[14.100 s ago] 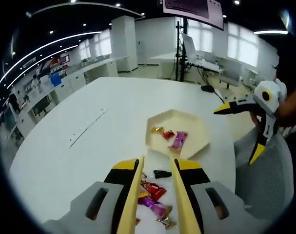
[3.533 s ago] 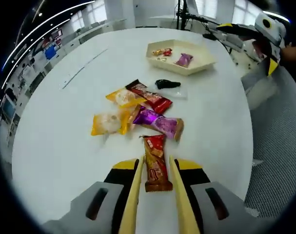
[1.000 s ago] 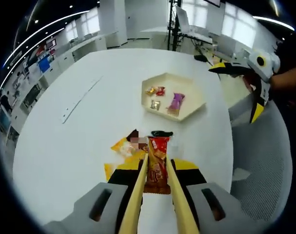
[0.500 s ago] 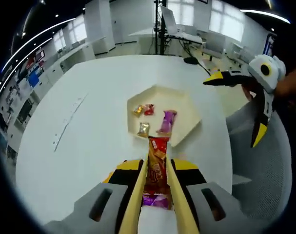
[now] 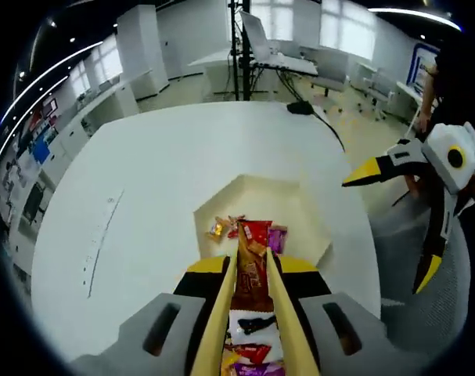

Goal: Place the target food into the container with the food tongs after gripping and lifting it, then release it inside without dropping or visibly crushing the food.

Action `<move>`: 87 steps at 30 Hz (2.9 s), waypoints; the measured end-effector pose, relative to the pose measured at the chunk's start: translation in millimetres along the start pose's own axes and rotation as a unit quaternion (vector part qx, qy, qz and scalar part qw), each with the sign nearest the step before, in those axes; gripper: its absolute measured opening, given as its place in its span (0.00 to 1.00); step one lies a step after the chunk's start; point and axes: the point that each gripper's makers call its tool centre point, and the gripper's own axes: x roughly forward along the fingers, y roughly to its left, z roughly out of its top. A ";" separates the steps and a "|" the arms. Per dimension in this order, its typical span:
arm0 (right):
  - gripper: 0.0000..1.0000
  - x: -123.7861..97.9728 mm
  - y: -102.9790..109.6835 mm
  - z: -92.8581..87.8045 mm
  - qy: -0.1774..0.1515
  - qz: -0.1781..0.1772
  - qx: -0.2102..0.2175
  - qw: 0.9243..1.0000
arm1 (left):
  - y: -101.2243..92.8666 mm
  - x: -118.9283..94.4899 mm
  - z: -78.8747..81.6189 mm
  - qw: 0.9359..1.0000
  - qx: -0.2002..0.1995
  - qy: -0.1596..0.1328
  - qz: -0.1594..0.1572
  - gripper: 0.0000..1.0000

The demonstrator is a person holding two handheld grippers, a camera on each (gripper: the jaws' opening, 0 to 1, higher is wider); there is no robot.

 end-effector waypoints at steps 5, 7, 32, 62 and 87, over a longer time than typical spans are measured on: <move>0.99 0.7 0.6 -0.4 0.000 0.001 -0.002 1.000 | -1.5 11.3 19.4 1.000 0.010 -0.001 -0.006 0.18; 0.99 0.4 0.0 -0.1 0.001 -0.001 -0.003 1.000 | -0.4 16.2 25.4 1.000 0.016 0.000 -0.007 0.18; 0.98 0.7 0.3 -3.6 0.007 0.004 0.005 1.000 | -7.1 40.1 52.2 0.999 0.046 -0.008 -0.010 0.20; 0.99 3.3 14.1 -2.8 0.004 0.044 0.021 0.999 | 20.9 -66.5 -33.8 0.991 -0.051 -0.063 0.107 0.25; 1.00 0.5 11.5 1.6 -0.013 0.044 0.024 0.999 | -8.1 -140.9 -158.0 0.961 -0.171 -0.116 0.182 0.26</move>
